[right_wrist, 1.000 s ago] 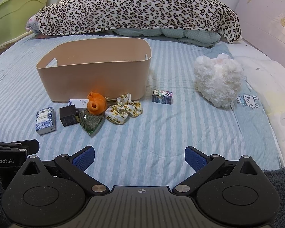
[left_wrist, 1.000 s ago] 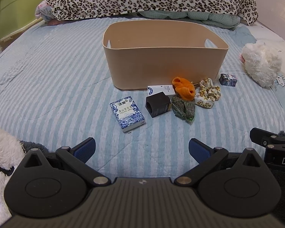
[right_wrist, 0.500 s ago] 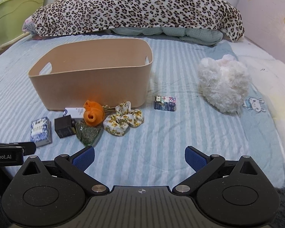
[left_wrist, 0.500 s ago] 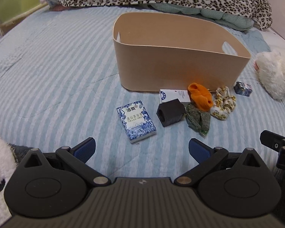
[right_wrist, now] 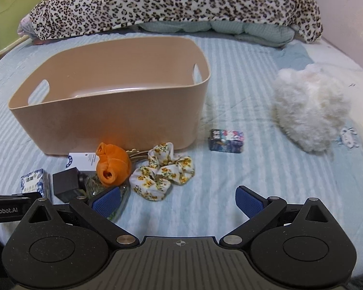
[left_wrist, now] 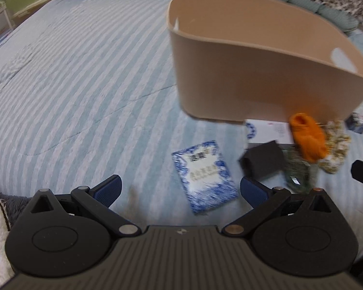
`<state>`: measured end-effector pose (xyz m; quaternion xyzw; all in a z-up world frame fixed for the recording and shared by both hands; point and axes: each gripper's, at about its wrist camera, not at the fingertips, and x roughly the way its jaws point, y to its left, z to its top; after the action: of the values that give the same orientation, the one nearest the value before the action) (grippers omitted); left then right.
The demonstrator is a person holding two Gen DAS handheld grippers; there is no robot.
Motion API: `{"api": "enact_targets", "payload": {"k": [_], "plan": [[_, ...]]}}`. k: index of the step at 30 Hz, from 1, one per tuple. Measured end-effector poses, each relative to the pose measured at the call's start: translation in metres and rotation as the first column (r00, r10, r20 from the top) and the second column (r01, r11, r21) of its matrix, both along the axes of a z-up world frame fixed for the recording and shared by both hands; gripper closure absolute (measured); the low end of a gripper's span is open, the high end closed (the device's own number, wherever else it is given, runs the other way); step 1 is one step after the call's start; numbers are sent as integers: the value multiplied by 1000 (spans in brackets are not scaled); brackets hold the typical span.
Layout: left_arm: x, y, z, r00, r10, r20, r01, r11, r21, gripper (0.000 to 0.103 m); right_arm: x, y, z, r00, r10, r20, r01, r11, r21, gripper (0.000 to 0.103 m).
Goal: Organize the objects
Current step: 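Grasp the blue tissue pack with left tool while right tool grasps the floral scrunchie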
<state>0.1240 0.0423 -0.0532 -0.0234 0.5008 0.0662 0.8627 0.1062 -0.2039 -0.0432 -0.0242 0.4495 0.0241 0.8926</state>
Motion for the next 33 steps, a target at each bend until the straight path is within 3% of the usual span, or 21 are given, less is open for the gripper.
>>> {"api": "enact_targets", "payload": {"k": [6, 11, 16, 22, 24, 25, 33], "plan": [[14, 4, -20, 999, -7, -45, 6, 999, -39, 0, 23, 10, -29, 999, 20, -28, -22, 998, -56, 2], [21, 3, -33, 999, 2, -55, -3, 1000, -30, 0, 36, 11, -44, 998, 20, -60, -20, 1000, -1, 11], [18, 3, -32, 999, -23, -25, 22, 999, -41, 1, 37, 11, -51, 997, 29, -70, -26, 999, 45, 35], [3, -3, -21, 997, -77, 30, 78, 997, -24, 47, 27, 9, -47, 999, 28, -41, -24, 995, 92, 86], [-3, -2, -18, 996, -78, 40, 79, 997, -19, 55, 23, 7, -46, 999, 20, -37, -16, 995, 103, 89], [-6, -1, -16, 996, -82, 43, 83, 996, -23, 56, 20, 5, -45, 999, 16, -36, -12, 994, 109, 94], [-35, 1, 12, 992, -79, 96, 86, 994, -65, 56, -1, -13, -13, 999, -10, 38, 4, 991, 137, 95]]}}
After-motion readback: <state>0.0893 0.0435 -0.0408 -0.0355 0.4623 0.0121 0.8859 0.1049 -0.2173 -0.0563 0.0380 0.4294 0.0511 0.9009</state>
